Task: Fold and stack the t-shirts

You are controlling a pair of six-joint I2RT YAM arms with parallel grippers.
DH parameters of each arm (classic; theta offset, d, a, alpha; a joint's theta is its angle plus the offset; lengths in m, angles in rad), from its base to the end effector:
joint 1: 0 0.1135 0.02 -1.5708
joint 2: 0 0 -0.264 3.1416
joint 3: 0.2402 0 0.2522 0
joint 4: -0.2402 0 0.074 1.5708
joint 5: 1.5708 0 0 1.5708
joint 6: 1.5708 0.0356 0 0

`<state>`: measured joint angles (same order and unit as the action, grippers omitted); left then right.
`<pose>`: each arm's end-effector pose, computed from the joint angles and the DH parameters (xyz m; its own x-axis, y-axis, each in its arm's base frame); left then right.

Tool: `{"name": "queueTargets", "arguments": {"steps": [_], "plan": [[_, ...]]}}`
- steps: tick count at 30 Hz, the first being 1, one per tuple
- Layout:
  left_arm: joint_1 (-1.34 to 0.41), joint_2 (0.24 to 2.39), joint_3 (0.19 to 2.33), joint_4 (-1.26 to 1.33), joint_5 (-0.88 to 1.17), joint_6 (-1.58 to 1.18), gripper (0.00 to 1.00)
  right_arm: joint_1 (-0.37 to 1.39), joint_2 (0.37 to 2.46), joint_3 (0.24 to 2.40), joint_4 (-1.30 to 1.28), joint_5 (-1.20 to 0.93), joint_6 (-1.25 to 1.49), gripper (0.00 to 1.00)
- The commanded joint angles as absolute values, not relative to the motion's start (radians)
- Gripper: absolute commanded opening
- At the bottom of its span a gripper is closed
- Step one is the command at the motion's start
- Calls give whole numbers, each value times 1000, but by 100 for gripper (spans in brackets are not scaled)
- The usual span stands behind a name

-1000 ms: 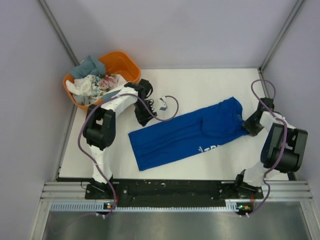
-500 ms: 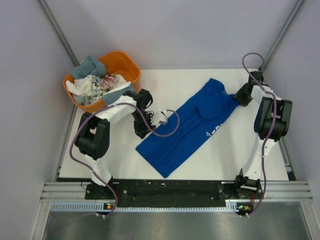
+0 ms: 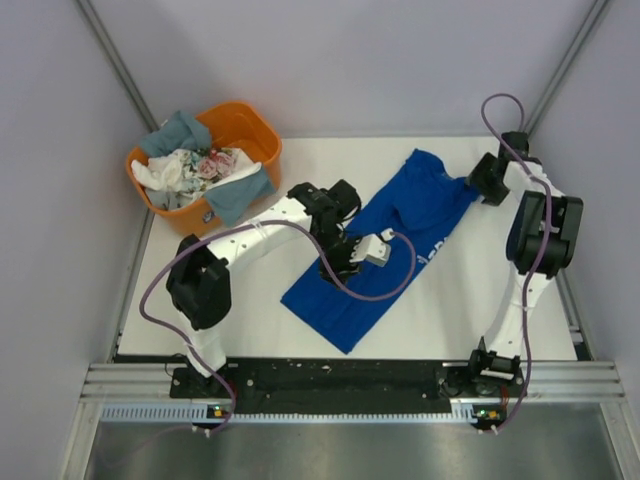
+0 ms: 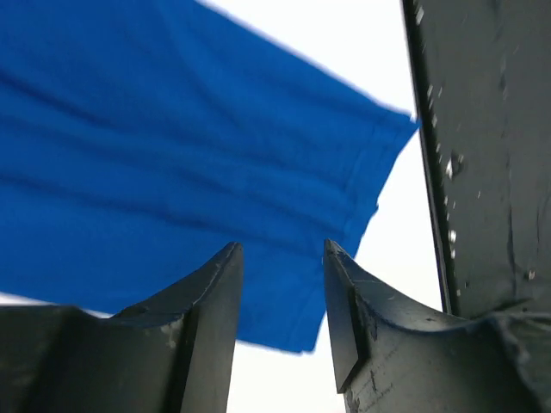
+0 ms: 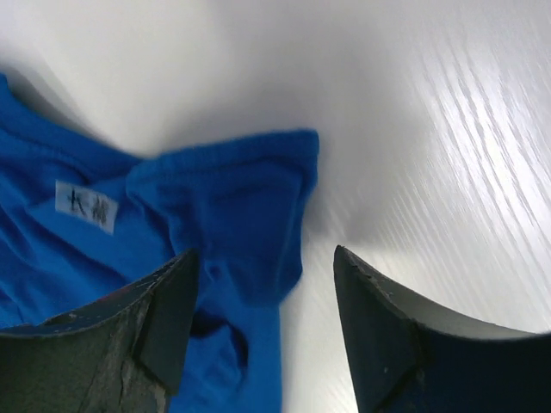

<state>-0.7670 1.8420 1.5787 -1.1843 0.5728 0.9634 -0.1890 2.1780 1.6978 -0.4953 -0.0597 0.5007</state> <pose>0.2427 -0.2607 0.2589 0.1105 0.8520 -0.5118 0.9470 -0.2466 -0.2061 0.4689 -0.0875 0.1797 -0.6391 0.6101 -0.4682 0.5261 0.7909 0.3125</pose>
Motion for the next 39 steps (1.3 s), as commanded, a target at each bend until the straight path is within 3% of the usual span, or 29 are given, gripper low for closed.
{"name": "queueTargets", "arguments": {"steps": [1,5,8,12,15,18,23,31,35,39], "plan": [[-833,1899,1641,-1096,732,913,46,-149,1942,1631,-499,27,396,69],[-856,1959,1612,-930,696,832,43,-130,1757,1537,-499,63,370,76],[-856,1986,1601,-861,696,783,39,-106,1607,1396,-473,5,371,70],[-854,2014,1576,-850,700,775,36,-7,1471,1117,-289,-230,463,25],[-853,2020,1543,-830,675,776,35,115,1466,978,-200,-307,506,0],[-836,2016,1499,-776,628,773,33,158,1470,838,-48,-380,570,0],[-813,2036,1479,-799,589,790,33,158,1538,729,-6,-417,606,0],[-735,1979,1453,-917,560,814,33,156,1672,770,-175,-298,563,0],[-706,1960,1378,-936,540,848,34,155,1649,784,-209,-244,549,0],[-706,1921,1425,-1064,645,894,36,156,1580,830,-265,-215,488,0]]}}
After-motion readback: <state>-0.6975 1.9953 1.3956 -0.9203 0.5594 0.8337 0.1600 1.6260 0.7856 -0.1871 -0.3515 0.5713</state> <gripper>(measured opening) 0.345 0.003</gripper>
